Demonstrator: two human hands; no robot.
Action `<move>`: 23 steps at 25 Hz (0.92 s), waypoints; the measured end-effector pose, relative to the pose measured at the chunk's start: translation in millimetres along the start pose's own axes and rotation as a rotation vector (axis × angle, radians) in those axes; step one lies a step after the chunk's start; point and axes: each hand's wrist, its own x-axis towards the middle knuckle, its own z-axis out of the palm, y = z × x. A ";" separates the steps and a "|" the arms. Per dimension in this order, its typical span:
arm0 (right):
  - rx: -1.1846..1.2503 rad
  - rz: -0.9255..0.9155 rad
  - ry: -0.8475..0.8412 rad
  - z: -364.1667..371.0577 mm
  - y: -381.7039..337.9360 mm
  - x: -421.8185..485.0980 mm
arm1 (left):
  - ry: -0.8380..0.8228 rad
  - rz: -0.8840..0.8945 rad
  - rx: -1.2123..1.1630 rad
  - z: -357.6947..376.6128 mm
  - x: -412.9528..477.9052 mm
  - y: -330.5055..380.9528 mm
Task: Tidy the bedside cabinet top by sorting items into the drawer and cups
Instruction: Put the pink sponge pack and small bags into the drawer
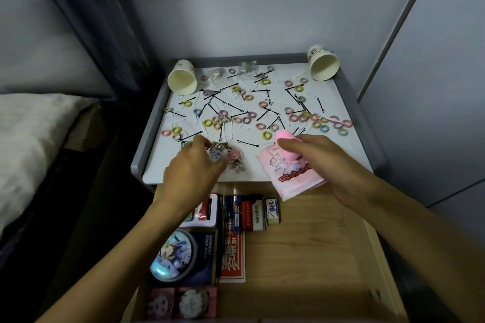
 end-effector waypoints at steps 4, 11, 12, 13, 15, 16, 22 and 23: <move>0.043 0.003 0.054 -0.2 2.0 2.5 | 0.008 0.030 0.245 24.6 9.2 7.7; 0.098 -0.012 0.076 -10.3 -1.1 2.3 | -0.043 -0.051 0.233 28.3 35.1 21.0; 0.103 -0.015 0.073 -10.7 -1.3 1.8 | -0.055 -0.078 0.210 26.8 38.9 19.5; 0.111 -0.017 0.071 -10.8 -1.8 0.7 | -0.058 -0.104 0.166 25.3 41.3 18.2; 0.112 -0.022 0.071 -12.9 -3.0 -0.7 | -0.039 -0.159 -0.045 23.2 42.9 16.0; 0.114 -0.023 0.076 -15.0 -3.2 -0.6 | -0.027 -0.206 -0.215 21.7 42.5 16.2; 0.148 0.017 0.114 -24.4 -4.3 1.5 | -0.010 -0.342 -0.542 23.4 40.8 29.3; 0.158 0.020 0.112 -24.7 -4.7 2.0 | 0.005 -0.298 -0.425 27.9 41.6 32.4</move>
